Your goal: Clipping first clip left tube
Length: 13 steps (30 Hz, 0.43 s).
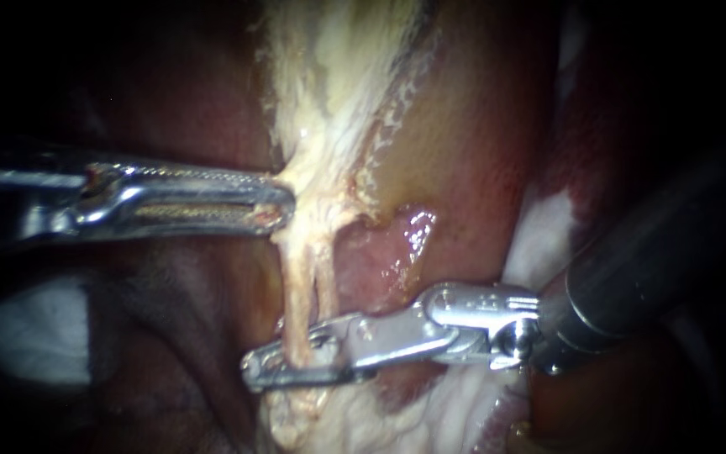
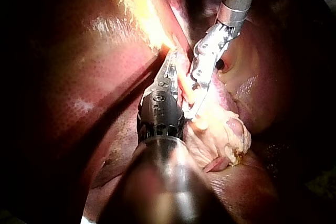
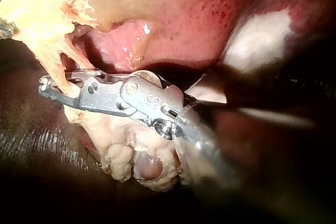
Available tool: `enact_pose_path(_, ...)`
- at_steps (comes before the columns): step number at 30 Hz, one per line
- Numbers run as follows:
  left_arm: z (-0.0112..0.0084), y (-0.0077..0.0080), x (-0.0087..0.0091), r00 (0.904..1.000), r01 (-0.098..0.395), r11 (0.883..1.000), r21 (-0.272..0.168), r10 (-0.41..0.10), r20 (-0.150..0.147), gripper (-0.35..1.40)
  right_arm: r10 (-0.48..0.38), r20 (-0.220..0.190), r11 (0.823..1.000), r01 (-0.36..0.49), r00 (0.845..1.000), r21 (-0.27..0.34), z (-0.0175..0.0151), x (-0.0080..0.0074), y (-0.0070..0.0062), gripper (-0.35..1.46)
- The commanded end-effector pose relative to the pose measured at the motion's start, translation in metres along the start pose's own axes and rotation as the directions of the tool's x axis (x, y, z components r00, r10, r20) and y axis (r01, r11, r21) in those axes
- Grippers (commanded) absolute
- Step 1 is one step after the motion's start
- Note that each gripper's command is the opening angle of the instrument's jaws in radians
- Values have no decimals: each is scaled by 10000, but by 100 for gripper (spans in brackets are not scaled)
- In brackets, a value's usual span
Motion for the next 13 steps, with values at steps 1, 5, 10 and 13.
enact_pose_path(1, 0, 0, 0, 10000, -1, 10000, 1, 1, 1, -35, -4, 0, 10000, 4, 10000, 6, 0, 1, 0, -35)
enact_pose_path(5, 0, 0, 0, 10000, 0, 10000, 0, 0, 1, -35, -3, 0, 10000, 3, 10000, 6, 0, 1, 0, -35)
enact_pose_path(10, 0, -1, 0, 10000, 0, 10000, -2, 0, 1, -35, -6, 0, 10000, 6, 10000, 18, 0, 1, -2, -35)
enact_pose_path(13, 0, -1, 0, 10000, 0, 10000, -3, 0, 2, -35, -4, -1, 10000, 4, 10000, 19, 0, 2, -2, -35)
